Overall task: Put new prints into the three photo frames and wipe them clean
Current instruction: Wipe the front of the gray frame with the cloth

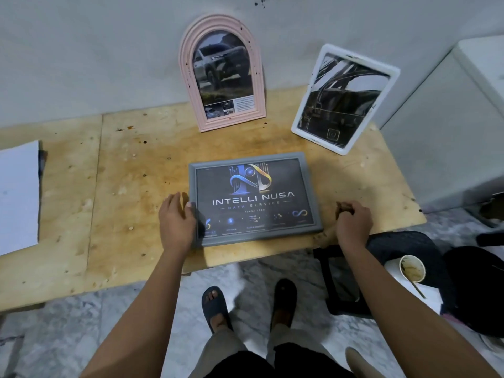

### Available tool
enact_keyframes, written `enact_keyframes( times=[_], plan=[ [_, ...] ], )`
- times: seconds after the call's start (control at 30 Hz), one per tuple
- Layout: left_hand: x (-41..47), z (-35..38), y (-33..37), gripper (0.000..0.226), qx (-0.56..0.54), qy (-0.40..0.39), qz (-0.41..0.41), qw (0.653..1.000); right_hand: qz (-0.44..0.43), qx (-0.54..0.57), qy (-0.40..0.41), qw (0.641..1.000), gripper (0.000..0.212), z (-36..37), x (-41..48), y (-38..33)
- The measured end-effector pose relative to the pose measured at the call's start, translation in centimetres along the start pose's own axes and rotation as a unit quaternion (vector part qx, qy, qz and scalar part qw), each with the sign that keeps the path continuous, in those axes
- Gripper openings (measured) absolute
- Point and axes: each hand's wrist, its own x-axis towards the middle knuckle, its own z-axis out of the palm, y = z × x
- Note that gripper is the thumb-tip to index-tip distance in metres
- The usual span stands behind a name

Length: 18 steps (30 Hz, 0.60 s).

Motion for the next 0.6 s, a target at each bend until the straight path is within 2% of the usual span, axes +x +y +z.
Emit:
enact_keyframes(
  times=[0.13,0.3,0.5,0.6],
  plan=[
    [-2.7,-0.2,-0.9,0.040,-0.010,0.029,-0.015,0.999,0.009,0.012,-0.020,1.000,0.034,-0.1,0.6,-0.8],
    [-5.8,0.8,-1.4,0.033,-0.025,0.029,-0.056,0.998,-0.005,-0.004,-0.065,0.998,0.039,0.2,0.7,-1.1],
    [-7.2,0.9,-1.3,0.029,-0.052,0.040,-0.084,0.994,-0.067,-0.041,-0.115,0.990,0.037,1.1,0.7,-1.3],
    [-7.0,0.7,-1.2,0.028,-0.063,0.041,-0.087,0.993,-0.147,-0.069,-0.099,0.982,0.034,1.7,0.6,-2.0]
  ],
)
